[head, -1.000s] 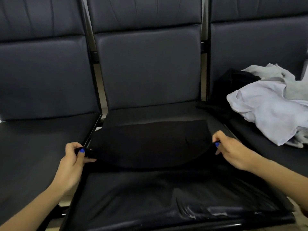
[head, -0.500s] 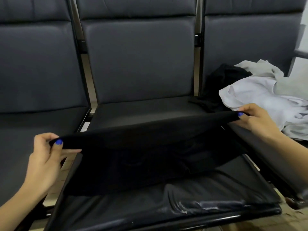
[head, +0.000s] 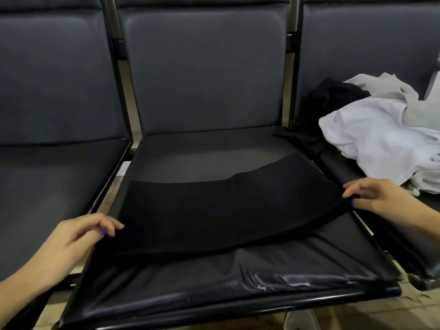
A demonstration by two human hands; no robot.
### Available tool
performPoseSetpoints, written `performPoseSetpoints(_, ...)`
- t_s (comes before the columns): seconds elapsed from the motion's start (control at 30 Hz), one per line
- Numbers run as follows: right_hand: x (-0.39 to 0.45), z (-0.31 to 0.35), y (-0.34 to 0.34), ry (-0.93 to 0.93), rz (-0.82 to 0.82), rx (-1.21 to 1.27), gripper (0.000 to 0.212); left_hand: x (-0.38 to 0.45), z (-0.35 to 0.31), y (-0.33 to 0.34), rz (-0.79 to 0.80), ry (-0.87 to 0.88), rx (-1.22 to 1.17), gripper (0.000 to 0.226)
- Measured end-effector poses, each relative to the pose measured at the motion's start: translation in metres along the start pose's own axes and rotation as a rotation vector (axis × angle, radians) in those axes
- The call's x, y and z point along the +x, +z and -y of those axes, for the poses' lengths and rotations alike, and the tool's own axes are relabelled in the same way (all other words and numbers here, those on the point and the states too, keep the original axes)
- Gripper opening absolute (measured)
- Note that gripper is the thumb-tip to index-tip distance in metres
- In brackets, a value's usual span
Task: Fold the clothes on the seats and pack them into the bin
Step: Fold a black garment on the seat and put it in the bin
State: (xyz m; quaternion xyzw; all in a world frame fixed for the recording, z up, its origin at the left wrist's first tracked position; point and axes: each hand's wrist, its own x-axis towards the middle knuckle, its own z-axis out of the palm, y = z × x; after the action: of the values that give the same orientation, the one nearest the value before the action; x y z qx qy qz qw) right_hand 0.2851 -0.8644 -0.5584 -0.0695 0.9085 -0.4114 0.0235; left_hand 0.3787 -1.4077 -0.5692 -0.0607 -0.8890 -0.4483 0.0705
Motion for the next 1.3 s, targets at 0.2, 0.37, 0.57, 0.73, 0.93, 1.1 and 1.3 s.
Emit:
performPoseSetpoints(0.2,0.009,0.009,0.004,-0.090,-0.114,-0.316,0.068,0.010,-0.008,0.009,-0.010,-0.024,0.170,0.031)
performPoseSetpoints(0.37,0.007,0.010,0.003,-0.111,-0.088,-0.387,0.067,0.002,-0.009,0.004,0.188,0.232,0.692,0.044)
performPoseSetpoints(0.57,0.002,0.012,0.003,-0.104,-0.114,-0.360,0.069,-0.002,0.002,-0.005,0.218,0.228,0.611,0.039)
performPoseSetpoints(0.73,0.014,0.018,-0.006,-0.008,-0.061,-0.463,0.063,0.006,-0.013,-0.008,0.036,0.190,0.563,0.036)
performPoseSetpoints(0.93,0.034,0.067,-0.047,0.010,-0.418,-0.022,0.012,0.046,-0.014,-0.036,-0.417,0.076,0.146,0.037)
performPoseSetpoints(1.1,-0.013,0.038,-0.004,0.056,-0.108,0.140,0.010,0.004,0.015,-0.031,-0.055,0.214,0.489,0.018)
performPoseSetpoints(1.3,-0.023,0.008,-0.003,0.116,-0.093,-0.036,0.058,-0.011,0.008,-0.013,0.129,0.108,0.408,0.075)
